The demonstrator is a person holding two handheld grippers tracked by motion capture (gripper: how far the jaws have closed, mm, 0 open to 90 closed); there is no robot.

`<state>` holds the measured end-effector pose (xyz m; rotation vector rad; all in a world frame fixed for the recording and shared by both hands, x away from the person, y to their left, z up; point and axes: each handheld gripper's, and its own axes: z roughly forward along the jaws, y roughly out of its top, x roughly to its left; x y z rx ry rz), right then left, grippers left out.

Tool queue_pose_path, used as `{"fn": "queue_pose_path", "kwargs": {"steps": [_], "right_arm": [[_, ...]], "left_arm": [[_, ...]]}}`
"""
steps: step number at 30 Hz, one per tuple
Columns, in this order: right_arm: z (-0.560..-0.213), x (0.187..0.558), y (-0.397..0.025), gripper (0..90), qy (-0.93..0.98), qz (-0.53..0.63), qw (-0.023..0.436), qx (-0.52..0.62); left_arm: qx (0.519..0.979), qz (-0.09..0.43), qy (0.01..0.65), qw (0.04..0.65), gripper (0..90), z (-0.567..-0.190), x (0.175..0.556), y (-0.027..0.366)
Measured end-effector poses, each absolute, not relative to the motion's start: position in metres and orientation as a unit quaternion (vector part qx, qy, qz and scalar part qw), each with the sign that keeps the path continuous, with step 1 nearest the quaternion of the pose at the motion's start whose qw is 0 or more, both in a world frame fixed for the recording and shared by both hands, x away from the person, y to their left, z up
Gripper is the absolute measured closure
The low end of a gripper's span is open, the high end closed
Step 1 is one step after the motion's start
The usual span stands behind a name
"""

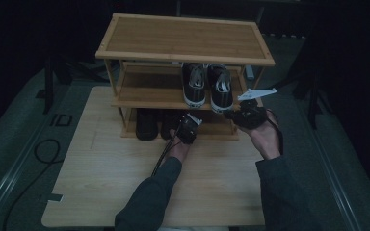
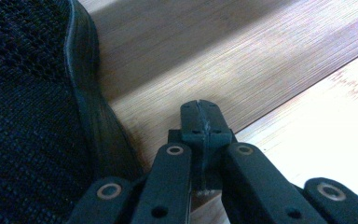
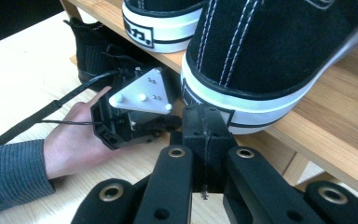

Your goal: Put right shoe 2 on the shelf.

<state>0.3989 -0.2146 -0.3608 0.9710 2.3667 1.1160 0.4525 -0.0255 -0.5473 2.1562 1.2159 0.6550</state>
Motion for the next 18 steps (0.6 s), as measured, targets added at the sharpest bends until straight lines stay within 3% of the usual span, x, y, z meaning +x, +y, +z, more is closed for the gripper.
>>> {"fn": "queue_pose_path", "kwargs": {"steps": [18], "right_arm": [[-0.363,0.410,-0.203,90.0,0.841,0.386,0.170,0.340]], "left_arm": [[0.806,0.248,0.456,0.284,90.0,-0.547,0.452,-0.026]]}}
